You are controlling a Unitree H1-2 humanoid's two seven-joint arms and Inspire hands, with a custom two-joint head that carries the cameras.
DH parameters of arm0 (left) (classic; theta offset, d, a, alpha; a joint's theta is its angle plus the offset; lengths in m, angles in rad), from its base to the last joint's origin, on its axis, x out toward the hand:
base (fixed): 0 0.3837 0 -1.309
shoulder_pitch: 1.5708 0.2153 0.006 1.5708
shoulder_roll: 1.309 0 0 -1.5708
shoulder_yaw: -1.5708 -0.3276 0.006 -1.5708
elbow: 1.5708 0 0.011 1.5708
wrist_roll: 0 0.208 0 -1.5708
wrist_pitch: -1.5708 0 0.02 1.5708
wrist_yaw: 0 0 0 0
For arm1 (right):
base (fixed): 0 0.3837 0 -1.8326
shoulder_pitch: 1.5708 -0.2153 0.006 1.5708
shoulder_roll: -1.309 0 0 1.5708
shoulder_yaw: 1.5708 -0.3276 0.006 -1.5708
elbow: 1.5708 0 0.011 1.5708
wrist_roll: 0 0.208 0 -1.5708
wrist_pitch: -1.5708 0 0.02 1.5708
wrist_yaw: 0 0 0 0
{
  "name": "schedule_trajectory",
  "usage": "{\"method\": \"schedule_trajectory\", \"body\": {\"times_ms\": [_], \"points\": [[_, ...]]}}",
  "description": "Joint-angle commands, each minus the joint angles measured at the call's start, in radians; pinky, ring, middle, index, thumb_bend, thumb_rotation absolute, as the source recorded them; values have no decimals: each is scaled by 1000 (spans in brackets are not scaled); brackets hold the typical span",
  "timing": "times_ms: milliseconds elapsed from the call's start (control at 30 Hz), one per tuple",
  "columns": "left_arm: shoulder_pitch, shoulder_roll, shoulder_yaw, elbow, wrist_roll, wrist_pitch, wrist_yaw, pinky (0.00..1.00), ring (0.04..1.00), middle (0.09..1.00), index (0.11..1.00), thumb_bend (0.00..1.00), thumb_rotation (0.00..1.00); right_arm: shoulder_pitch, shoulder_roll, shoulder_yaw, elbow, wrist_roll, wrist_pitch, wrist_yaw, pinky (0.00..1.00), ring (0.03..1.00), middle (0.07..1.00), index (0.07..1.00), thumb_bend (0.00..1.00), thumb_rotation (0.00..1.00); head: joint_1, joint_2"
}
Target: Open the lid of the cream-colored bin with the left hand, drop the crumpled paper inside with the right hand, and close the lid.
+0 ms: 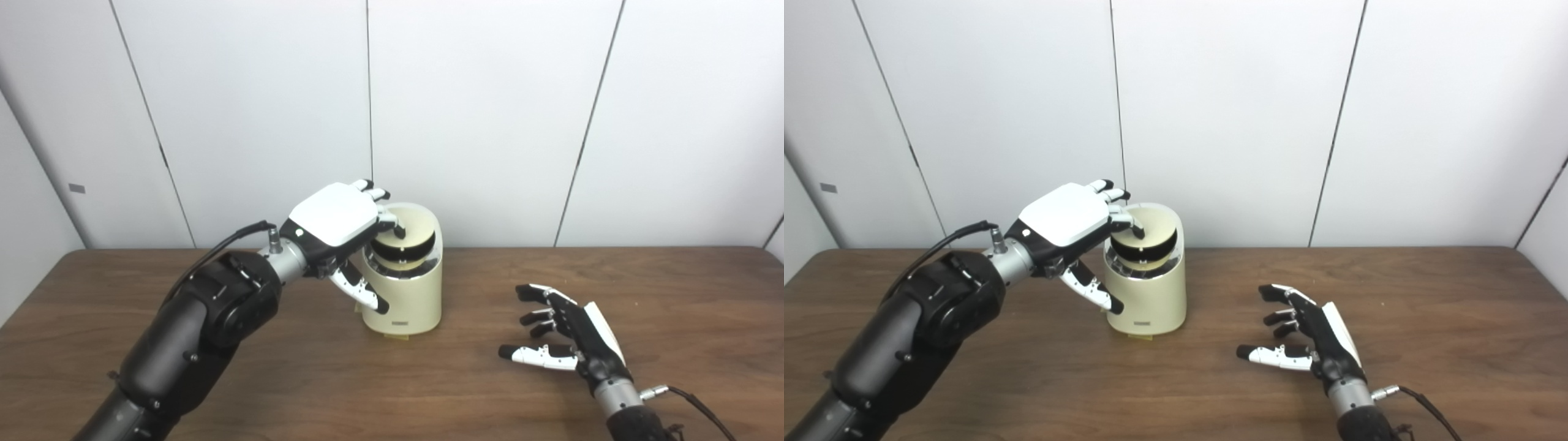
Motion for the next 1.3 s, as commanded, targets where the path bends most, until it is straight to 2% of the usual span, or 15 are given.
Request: {"method": "schedule_trajectory", "body": {"times_ms": [0,167,267,333,500,800,933,1033,1133,1267], "points": [[-37,13,6,-25,8,-4,0,1000,952,793,776,1000,472,-1,4,13,-19,1,14,30,542,642,791,769,802,245,0,3],[-38,4,-22,11,35,-25,-5,1000,954,792,775,1000,500,1,3,14,-29,3,26,30,533,638,788,773,796,253,-1,7],[-40,-8,-57,63,81,-50,20,1000,946,789,769,1000,526,5,4,16,-37,2,32,30,530,634,783,774,796,254,-1,10],[-39,-15,-82,98,108,-69,46,1000,933,780,760,1000,516,8,7,17,-43,1,39,30,536,636,782,775,794,256,-3,12],[-35,-23,-128,138,141,-80,48,1000,940,783,759,1000,502,12,6,20,-49,-13,44,25,546,641,786,779,786,268,-7,15],[-27,-22,-144,142,140,-81,44,1000,934,778,758,1000,509,14,5,15,-37,-1,32,22,544,637,779,778,785,275,-8,14],[-22,-11,-120,106,114,-77,47,1000,936,781,766,1000,512,13,7,17,-43,-7,50,21,542,640,782,781,785,280,-9,11],[-11,-4,-71,64,82,-59,69,1000,925,773,755,1000,505,13,6,15,-41,-4,37,19,538,639,783,778,771,255,-10,12],[8,-5,10,17,19,-41,115,992,919,777,765,966,517,11,4,10,-34,3,25,18,534,638,782,769,757,229,-7,12],[42,-29,140,-13,-83,-28,209,967,924,805,794,915,468,6,-1,5,-21,6,11,18,525,642,788,772,748,217,-2,9]]}}
